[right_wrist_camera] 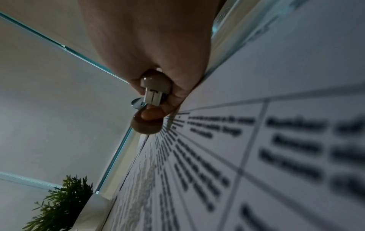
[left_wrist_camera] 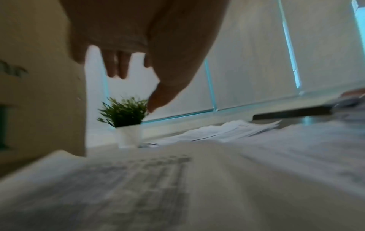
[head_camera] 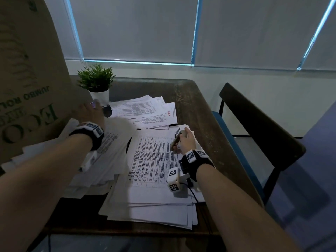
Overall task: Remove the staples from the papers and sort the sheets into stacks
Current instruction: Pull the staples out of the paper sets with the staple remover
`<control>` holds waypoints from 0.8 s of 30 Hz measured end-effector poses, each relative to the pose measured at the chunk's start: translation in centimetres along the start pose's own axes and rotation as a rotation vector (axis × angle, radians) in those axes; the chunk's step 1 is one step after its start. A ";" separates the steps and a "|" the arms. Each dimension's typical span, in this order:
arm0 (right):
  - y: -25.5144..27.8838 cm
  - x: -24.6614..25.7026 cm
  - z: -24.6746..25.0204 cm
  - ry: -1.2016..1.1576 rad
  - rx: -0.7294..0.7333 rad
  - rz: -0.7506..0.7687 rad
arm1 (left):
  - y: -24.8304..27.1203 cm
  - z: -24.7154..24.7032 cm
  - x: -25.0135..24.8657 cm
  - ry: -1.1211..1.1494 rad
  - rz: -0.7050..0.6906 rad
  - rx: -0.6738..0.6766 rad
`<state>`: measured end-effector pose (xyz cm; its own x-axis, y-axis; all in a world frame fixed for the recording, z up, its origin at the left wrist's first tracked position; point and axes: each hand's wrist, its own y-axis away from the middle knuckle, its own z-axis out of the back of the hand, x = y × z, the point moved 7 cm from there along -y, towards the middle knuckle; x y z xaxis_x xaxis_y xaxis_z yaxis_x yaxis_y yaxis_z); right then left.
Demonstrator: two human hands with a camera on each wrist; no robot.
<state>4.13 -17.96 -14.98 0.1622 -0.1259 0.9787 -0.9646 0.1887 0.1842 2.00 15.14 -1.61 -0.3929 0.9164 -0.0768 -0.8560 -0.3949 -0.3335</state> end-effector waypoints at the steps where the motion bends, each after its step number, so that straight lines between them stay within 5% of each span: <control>1: 0.0 0.0 0.0 0.010 -0.001 0.008 | 0.6 -1.0 -1.3 0.070 -0.032 0.029; 5: 0.0 0.0 0.0 0.071 0.006 0.022 | 4.3 -3.7 -7.8 0.108 -0.264 0.383; 9: 0.4 0.5 0.1 0.122 0.013 0.044 | 6.3 -5.1 -9.6 0.088 -0.164 0.576; 16: 1.2 1.8 1.2 0.288 -0.016 0.023 | 5.1 -4.4 -9.5 0.446 -0.026 0.421; 21: 2.4 4.6 1.1 0.548 0.115 0.158 | 6.2 -4.1 -10.4 0.563 -0.062 0.659; 24: 3.2 5.7 0.2 0.639 0.198 0.226 | 5.3 -2.4 -10.7 0.437 -0.130 0.484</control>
<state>1.96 -18.29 -8.86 -0.0147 0.5035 0.8639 -0.9989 -0.0452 0.0093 2.45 3.36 -4.78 -0.1916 0.8605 -0.4721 -0.9815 -0.1713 0.0860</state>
